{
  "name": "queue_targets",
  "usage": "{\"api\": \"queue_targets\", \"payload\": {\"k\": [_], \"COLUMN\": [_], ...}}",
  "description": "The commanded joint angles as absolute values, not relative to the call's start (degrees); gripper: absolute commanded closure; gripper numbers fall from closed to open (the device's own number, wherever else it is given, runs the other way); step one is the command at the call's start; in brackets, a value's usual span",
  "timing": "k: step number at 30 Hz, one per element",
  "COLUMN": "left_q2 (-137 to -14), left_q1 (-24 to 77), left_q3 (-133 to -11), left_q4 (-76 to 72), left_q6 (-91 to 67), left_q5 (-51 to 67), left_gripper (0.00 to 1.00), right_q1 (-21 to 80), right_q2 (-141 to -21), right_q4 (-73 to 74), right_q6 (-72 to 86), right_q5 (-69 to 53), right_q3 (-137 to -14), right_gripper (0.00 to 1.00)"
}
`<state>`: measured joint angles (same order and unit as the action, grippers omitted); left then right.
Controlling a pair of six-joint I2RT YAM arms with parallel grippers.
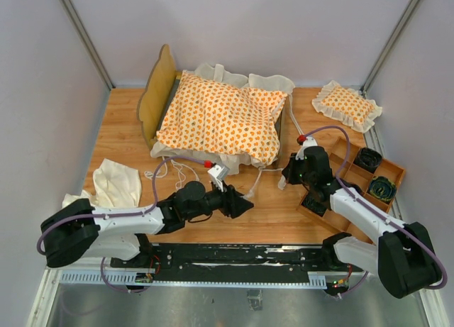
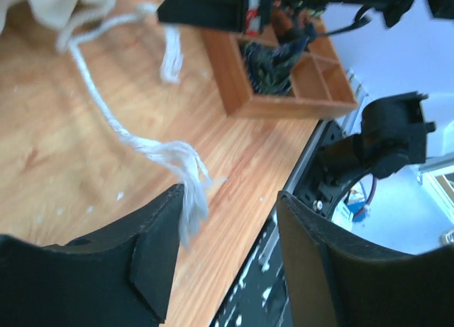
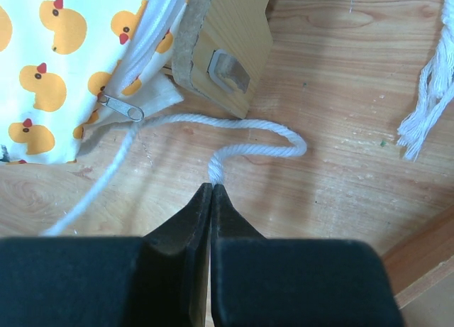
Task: Set up the pet bed
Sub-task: Tie the ropes to the bed frame.
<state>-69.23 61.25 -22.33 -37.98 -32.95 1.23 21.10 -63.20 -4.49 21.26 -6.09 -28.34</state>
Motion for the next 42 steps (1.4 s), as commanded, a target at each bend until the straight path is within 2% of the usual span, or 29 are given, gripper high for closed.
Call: {"api": "queue_targets", "payload": {"k": [1, 9, 17, 21, 25, 33, 36, 42], "left_q2": [-65.0, -62.95, -74.16, -84.27, -92.85, -104.23, -106.04, -107.33], "left_q1": [61.52, 61.48, 60.82, 57.82, 56.71, 56.25, 56.13, 55.82], "left_q3": [-20.02, -20.33, -24.82, -32.88, -36.88, -42.28, -43.75, -44.5], "left_q4": [-28.06, -21.17, -35.23, -38.65, -46.69, -57.21, -57.6, -60.2], "left_q6": [-36.98, -33.97, -19.75, -17.68, -15.21, -13.72, -13.28, -12.24], "left_q5": [0.77, -4.65, -20.68, -18.74, -14.39, -11.94, -14.13, -16.81], "left_gripper": [0.4, 0.38, 0.46, 0.55, 0.58, 0.56, 0.53, 0.54], "right_q1": [20.66, 20.66, 20.7, 20.65, 20.68, 20.65, 20.65, 20.7], "right_q2": [-61.85, -61.1, -60.37, -59.46, -59.65, -61.06, -61.45, -63.37], "right_q4": [-4.89, -4.93, -6.24, -6.14, -6.98, -9.47, -11.36, -14.43], "right_q6": [20.45, 20.61, 21.29, 21.29, 21.9, 19.27, 17.11, 11.95], "right_q5": [-6.12, -6.02, -7.82, -7.97, -9.25, -12.28, -14.09, -16.85], "right_q3": [-27.45, -27.01, -26.54, -26.29, -25.92, -25.32, -24.98, -24.44], "right_gripper": [1.0, 1.0, 1.0, 1.0, 1.0, 1.0, 1.0, 1.0]}}
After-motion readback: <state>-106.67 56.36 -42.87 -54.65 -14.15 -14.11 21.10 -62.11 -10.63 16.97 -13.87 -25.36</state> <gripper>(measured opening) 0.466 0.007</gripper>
